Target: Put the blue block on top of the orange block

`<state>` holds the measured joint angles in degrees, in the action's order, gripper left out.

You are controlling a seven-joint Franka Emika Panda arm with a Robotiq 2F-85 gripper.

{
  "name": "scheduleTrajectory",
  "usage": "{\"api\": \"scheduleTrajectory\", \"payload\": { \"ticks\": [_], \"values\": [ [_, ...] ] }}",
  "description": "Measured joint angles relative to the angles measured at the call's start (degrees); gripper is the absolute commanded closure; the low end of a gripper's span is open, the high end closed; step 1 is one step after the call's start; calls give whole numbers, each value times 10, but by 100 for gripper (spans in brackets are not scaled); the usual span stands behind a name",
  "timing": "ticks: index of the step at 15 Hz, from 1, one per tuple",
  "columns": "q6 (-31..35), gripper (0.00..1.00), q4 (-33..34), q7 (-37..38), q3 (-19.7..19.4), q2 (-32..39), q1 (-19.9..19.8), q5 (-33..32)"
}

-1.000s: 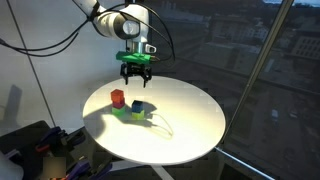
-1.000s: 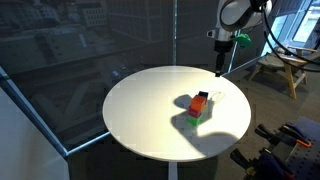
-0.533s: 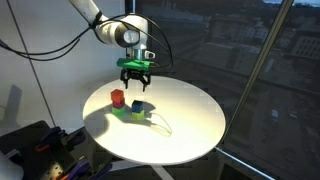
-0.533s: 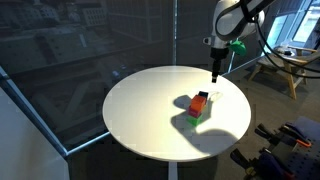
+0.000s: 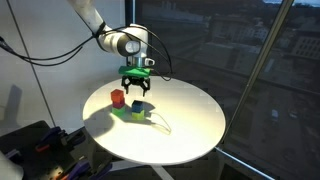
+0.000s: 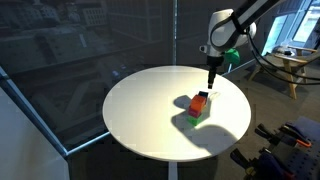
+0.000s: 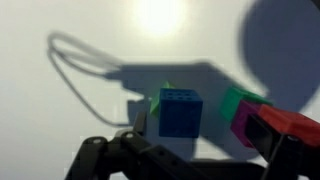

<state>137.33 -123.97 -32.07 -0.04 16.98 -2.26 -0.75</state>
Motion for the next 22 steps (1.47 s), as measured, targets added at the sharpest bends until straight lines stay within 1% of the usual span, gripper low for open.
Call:
{"api": "scheduleTrajectory", "payload": {
  "ticks": [6, 19, 22],
  "values": [
    [18, 0, 10, 0, 9, 25, -12, 0],
    [18, 0, 11, 0, 14, 28, -17, 0],
    [32, 0, 10, 0, 18, 31, -17, 0]
  ]
}}
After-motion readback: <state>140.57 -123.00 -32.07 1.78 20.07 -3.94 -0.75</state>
